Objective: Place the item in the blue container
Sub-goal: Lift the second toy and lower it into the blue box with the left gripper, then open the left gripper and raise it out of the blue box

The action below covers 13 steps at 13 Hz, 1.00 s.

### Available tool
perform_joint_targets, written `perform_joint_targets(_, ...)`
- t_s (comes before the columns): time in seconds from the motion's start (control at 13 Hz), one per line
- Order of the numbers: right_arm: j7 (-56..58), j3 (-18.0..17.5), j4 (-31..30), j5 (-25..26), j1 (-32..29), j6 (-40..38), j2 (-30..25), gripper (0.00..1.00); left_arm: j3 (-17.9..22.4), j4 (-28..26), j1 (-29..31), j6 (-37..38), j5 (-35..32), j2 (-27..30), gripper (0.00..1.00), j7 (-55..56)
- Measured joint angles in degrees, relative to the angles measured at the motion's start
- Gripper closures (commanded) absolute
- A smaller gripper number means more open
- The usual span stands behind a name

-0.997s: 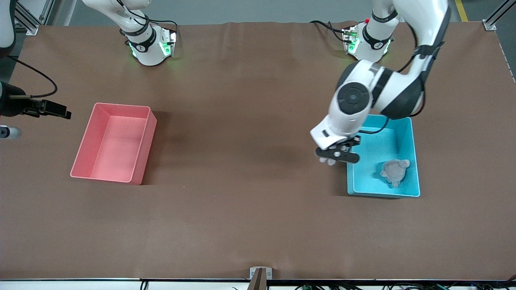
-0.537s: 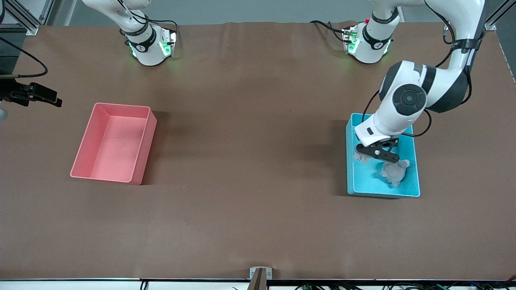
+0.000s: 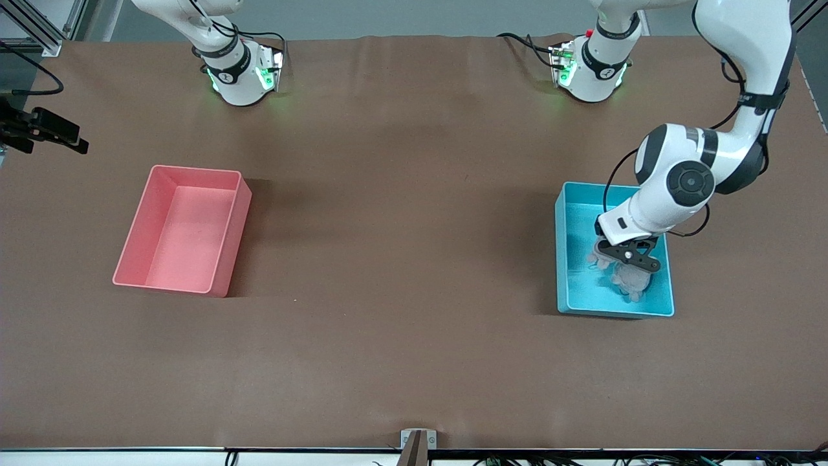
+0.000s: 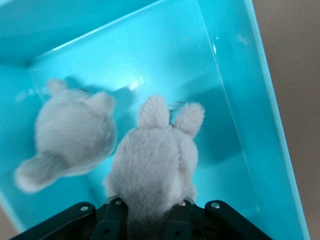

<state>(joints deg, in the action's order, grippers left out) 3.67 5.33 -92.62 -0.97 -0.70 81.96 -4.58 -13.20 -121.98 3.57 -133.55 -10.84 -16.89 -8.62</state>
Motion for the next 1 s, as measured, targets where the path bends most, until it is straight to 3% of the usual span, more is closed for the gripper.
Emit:
perform_joint_targets(0.38,0.0,-0.1,0.0,0.0,0.0,-2.6,-2.5,0.0,0.0,0.4,1.2,-3.7,0.0,-5.5,0.74,0.8)
perform_joint_targets(0.54,0.0,-0.1,0.0,0.0,0.0,-3.7,-2.7,0.0,0.0,1.0,1.4,-3.9,0.0,-6.0,0.09,0.8)
perform_joint_targets(0.61,0.0,-0.2,0.0,0.0,0.0,-3.9,-2.7,0.0,0.0,1.5,1.4,-3.9,0.0,-5.9,0.0,0.8)
perform_joint_targets(1.0,0.0,-0.5,0.6,0.0,0.1,-5.6,-2.8,0.0,0.0,4.3,1.4,-2.2,0.0,-2.1,0.0,2.4)
